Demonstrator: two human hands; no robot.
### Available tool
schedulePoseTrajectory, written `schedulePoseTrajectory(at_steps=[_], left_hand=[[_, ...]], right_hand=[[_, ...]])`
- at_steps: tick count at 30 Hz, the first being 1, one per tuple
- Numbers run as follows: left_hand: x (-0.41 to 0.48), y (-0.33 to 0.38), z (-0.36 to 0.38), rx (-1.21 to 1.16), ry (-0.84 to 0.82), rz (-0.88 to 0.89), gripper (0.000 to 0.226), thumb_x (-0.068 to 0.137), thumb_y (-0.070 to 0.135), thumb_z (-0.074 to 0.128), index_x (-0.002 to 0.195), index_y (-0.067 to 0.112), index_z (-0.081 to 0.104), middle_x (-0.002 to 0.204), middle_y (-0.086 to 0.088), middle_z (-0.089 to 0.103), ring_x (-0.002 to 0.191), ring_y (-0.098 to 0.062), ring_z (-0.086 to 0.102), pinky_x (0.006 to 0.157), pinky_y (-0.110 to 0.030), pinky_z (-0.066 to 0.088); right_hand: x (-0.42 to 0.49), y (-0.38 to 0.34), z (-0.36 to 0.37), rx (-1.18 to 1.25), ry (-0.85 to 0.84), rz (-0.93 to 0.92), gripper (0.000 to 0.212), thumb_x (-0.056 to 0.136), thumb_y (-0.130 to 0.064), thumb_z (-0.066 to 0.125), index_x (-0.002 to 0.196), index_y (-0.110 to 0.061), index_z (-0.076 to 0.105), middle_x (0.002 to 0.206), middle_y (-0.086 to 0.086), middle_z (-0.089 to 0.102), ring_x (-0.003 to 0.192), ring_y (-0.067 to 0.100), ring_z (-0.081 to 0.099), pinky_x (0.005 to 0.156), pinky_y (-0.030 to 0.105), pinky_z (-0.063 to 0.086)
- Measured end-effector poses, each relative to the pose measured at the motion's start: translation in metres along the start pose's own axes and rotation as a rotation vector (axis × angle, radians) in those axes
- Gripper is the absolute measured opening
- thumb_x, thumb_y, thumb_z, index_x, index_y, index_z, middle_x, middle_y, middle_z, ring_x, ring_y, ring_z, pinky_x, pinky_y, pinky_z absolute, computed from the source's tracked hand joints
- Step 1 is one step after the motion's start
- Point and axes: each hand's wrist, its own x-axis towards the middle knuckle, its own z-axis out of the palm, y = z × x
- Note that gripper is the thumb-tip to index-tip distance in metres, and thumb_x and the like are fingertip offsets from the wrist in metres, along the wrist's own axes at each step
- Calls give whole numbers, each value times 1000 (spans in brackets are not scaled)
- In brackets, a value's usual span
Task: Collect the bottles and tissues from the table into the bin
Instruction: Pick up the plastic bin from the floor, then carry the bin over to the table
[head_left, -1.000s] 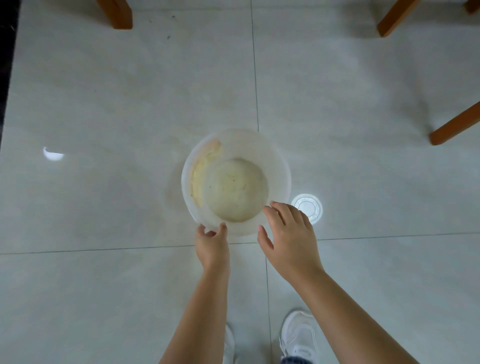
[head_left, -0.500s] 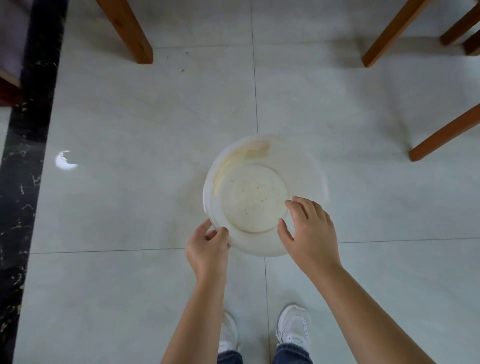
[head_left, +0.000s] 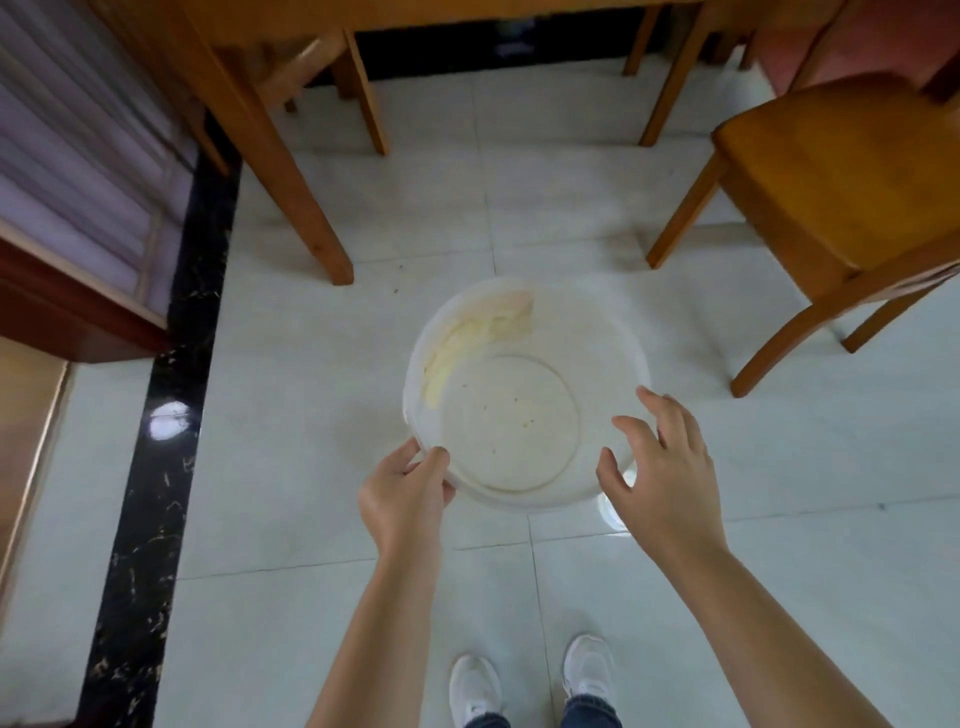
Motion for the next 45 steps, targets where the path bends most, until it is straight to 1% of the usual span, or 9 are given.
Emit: schedulePoseTrajectory(at_steps=[3, 11, 21, 25, 29, 33, 37, 41, 45], left_hand=[[-28, 49, -13, -31, -32, 28, 37, 69, 2, 66, 105, 8, 67, 71, 6, 68, 68, -15, 67, 51, -17, 54], [-98, 152, -56, -82, -124, 104, 35, 68, 2, 68, 102, 9, 68, 80, 1, 70, 60, -10, 68, 47, -17, 52], [-145, 224, -97, -54, -224, 210, 37, 67, 5, 68, 103, 8, 67, 88, -5, 72, 72, -21, 70, 67, -31, 58], [-149, 230, -97, 7, -223, 297, 40, 67, 8, 67, 107, 8, 66, 68, 0, 73, 71, -22, 70, 66, -31, 58], [-144, 236, -78, 121, -235, 387, 38, 66, 13, 64, 104, 6, 67, 52, 7, 68, 63, -16, 69, 67, -34, 59], [-136, 250, -43, 176, -266, 385, 27, 68, 17, 65, 93, 9, 70, 52, 1, 66, 64, -24, 69, 63, -32, 56], [-123, 274, 7, 180, -247, 415, 23, 69, 24, 69, 68, 2, 62, 55, -6, 48, 49, -15, 39, 48, -24, 29], [-110, 304, 54, 112, -212, 385, 14, 75, 24, 72, 75, 12, 65, 59, 5, 52, 57, -13, 45, 55, -27, 35], [-92, 331, 82, -13, -209, 311, 29, 76, 24, 73, 102, 13, 65, 80, -4, 58, 71, -13, 56, 56, -24, 47]], right_hand=[[-1, -28, -54, 79, 67, 26, 30, 79, -18, 64, 106, -6, 59, 135, 16, 43, 118, 31, 45, 84, 46, 48], [-11, -87, -175, 294, 178, 138, 48, 82, -18, 59, 126, -14, 39, 129, 6, 40, 101, 11, 45, 77, 25, 40], [-21, -130, -265, 594, 149, 291, 43, 82, -18, 62, 123, -19, 48, 117, 0, 55, 92, 14, 55, 75, 31, 47], [-19, -126, -275, 789, 116, 383, 40, 82, -12, 60, 120, -21, 50, 110, -2, 56, 89, 16, 57, 77, 39, 54], [0, -113, -276, 836, 117, 415, 40, 81, -9, 60, 119, -21, 52, 108, -1, 58, 87, 12, 57, 68, 30, 51], [43, -92, -280, 882, 88, 427, 38, 80, -9, 62, 116, -21, 55, 108, 0, 60, 90, 16, 58, 71, 31, 51], [106, -71, -289, 892, 64, 357, 33, 80, -9, 63, 106, -27, 57, 103, -6, 59, 88, 13, 57, 67, 27, 49], [170, -59, -298, 877, 43, 296, 34, 80, -7, 64, 109, -22, 57, 97, -11, 59, 88, 12, 56, 67, 26, 51], [235, -57, -300, 862, -42, 251, 37, 81, -10, 64, 116, -17, 55, 106, 1, 61, 91, 19, 59, 73, 35, 55]])
